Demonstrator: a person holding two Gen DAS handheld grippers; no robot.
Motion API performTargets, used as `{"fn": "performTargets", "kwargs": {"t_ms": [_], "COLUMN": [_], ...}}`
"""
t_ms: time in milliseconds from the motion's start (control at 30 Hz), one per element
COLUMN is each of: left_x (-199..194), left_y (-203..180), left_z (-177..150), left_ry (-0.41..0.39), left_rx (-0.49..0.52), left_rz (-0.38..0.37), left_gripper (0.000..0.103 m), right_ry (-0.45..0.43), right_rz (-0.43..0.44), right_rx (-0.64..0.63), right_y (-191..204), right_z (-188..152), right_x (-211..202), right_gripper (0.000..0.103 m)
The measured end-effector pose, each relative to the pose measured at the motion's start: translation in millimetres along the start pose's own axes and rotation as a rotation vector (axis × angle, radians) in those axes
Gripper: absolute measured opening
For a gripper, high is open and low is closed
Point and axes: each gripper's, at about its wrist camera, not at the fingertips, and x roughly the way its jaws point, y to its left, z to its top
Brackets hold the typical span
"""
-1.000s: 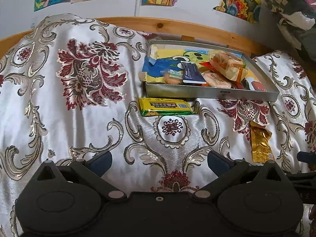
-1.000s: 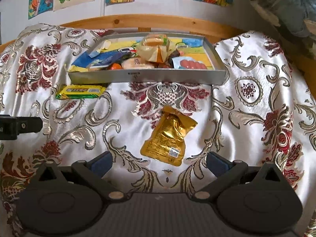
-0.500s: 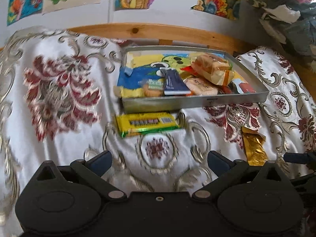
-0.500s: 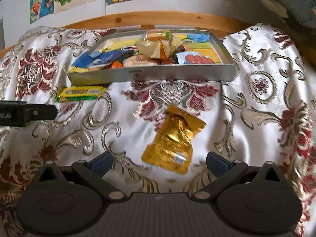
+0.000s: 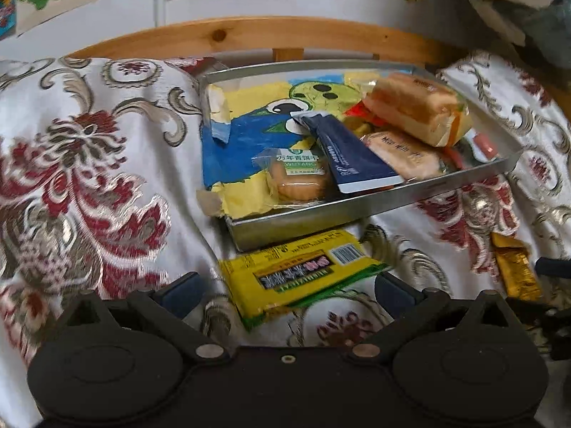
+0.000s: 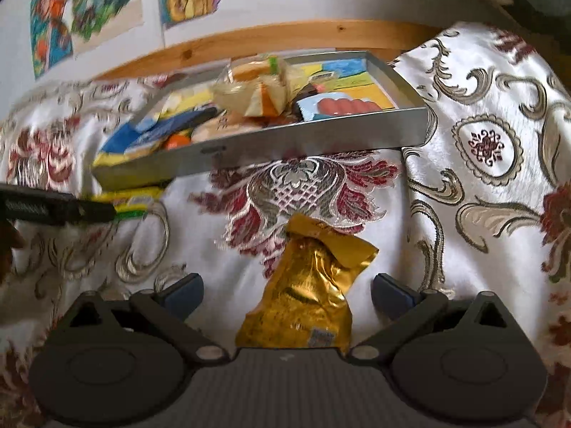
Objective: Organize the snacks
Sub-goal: 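Close the left tool on the yellow wafer packet while the right tool grasps the gold foil packet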
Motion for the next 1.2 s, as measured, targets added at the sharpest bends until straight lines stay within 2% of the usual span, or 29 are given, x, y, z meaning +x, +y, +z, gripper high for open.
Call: {"fn": "performTargets", "kwargs": {"t_ms": [133,267,367,533,833,967,1067,1200], "left_x": [13,18,21,35,40,37,32,36], "left_y": [-4,-14,-14,4,19,18,5,-2], "left_z": [4,7,9,21,27,23,20,21], "left_ry": [0.0,-0.007,0.0,0.07,0.163,0.234,0.242,0.252], "left_rx": [0.088,0.221,0.259,0.182,0.059,0.006,0.051,0.096], "left_rz": [0.008,-0.008,-0.047,-0.143,-0.263,-0.377,-0.385,-0.347], "left_gripper": [0.102,0.102,0.102,0.102,0.102,0.102,0.102,0.102], "right_ry": [-0.017,-0.019,-0.022,-0.028,-0.031,-0.032,-0.033,-0.034], "right_rz": [0.013,0.018,0.016,0.017,0.041,0.054,0.059,0.061], "right_rx": [0.013,0.005,0.004,0.011,0.028,0.035,0.041,0.044], "right_y": [-2,1,2,2,0,-1,-2,-2], "right_z": [-3,-6,-7,-7,-8,-7,-8,-9], "right_x": [4,6,5,6,6,7,7,6], "right_gripper": [0.103,0.103,0.103,0.103,0.103,0.103,0.103,0.103]}}
